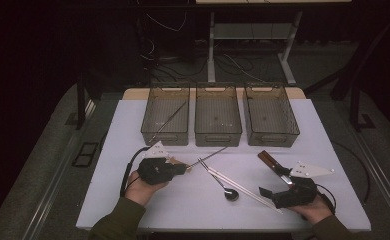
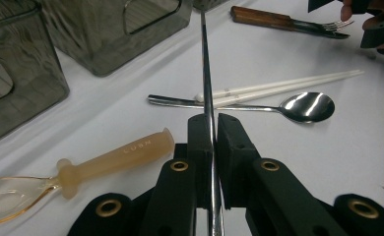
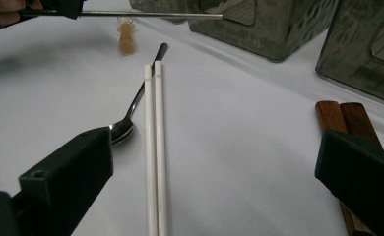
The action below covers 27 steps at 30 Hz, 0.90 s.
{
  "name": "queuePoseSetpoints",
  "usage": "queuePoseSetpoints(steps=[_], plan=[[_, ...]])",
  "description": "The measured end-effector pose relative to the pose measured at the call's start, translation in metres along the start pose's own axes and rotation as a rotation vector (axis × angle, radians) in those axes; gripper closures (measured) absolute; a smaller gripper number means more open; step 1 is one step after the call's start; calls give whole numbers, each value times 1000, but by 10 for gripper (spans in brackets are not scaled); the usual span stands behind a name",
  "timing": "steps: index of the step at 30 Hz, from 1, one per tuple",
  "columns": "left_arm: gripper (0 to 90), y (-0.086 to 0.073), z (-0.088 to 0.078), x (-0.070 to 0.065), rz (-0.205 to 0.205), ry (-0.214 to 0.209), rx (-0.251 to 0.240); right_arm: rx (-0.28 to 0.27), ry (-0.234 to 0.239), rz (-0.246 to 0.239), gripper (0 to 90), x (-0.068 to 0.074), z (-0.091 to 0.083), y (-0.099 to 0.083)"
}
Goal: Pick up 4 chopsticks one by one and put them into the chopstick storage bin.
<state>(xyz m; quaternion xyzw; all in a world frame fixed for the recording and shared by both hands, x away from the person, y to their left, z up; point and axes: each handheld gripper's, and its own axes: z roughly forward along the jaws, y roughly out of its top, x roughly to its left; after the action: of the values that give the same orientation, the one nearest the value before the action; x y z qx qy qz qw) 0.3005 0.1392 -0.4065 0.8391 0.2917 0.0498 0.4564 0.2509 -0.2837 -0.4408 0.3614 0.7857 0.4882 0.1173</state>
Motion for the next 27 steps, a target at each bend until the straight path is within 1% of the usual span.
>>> queuePoseSetpoints(steps=[4, 7, 12, 14, 17, 22, 27], plan=[[846, 2, -4, 0, 2, 4, -13, 2, 0, -1, 13, -1, 0, 0], [846, 3, -7, 2, -4, 10, -20, 1, -3, 4, 13, -2, 0, 0], [846, 5, -10, 4, -3, 14, -27, 9, -14, 1, 13, -8, 1, -1], [846, 5, -11, 5, -4, 14, -30, 3, -16, 3, 13, -11, 1, 0], [846, 7, -12, 7, 2, 15, -32, 2, -12, -12, 13, -12, 1, 1], [846, 11, -15, 11, 4, 26, -41, 5, 15, -34, 13, -12, 4, 2], [846, 16, -19, 17, 7, 49, -63, 8, 16, -25, 13, -12, 4, 2]])
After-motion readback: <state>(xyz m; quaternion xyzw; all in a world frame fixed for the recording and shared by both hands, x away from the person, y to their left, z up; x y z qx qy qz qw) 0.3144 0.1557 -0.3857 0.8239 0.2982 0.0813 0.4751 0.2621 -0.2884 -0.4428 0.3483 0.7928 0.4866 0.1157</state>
